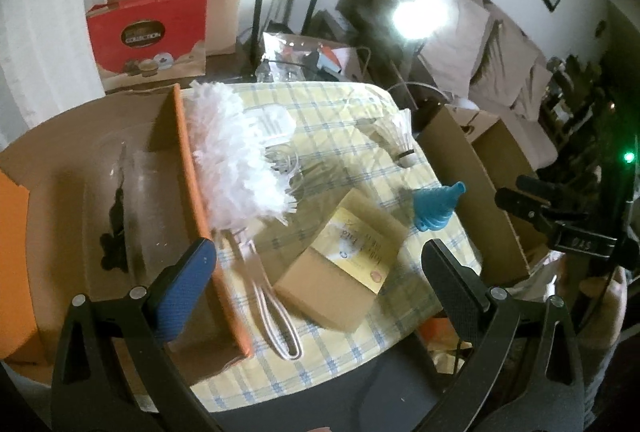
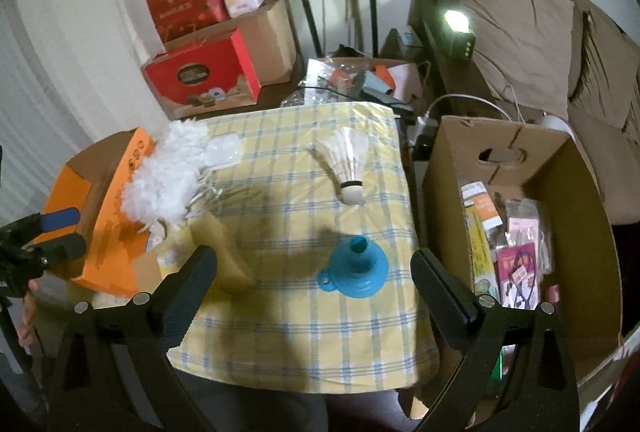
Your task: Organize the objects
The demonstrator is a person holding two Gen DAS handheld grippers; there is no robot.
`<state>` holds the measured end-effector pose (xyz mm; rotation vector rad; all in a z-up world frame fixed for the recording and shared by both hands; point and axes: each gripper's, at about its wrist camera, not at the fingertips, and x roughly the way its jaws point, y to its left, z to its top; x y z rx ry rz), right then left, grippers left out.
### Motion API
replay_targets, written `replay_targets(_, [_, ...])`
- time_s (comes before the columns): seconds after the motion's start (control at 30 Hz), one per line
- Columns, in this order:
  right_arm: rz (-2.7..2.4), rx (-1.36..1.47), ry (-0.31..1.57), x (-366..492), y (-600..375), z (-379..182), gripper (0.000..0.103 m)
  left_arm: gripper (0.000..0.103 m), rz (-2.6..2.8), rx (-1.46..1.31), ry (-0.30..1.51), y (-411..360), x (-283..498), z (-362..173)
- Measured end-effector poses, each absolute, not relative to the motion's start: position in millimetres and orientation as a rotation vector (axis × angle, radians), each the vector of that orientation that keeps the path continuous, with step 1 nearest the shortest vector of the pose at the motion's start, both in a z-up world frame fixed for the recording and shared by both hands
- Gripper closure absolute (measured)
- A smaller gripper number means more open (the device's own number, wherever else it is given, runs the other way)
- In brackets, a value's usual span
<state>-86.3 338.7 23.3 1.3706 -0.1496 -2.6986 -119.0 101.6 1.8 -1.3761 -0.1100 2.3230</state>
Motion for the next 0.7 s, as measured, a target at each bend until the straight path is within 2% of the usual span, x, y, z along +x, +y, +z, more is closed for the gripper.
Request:
replay_targets(0.3, [-2.707,1.407,-0.178,-91.0,354.3,-0.7,0.005,0.001,2.259,-1.402,0.036,139.6,-120.9,-26.6])
replay_targets(0.5, [-2.737,1.313,-0.214,-81.8,354.8,7.8,0.006,0.001,2.220,-1.410,0.123,154.2,-120.0,-40.4])
replay_targets(0.7, [-2.637,1.270,-0.267,-82.1,338.2,10.4,0.013,0.001,2.178,-1.419,0.240,170.7,-115.4,-54.6])
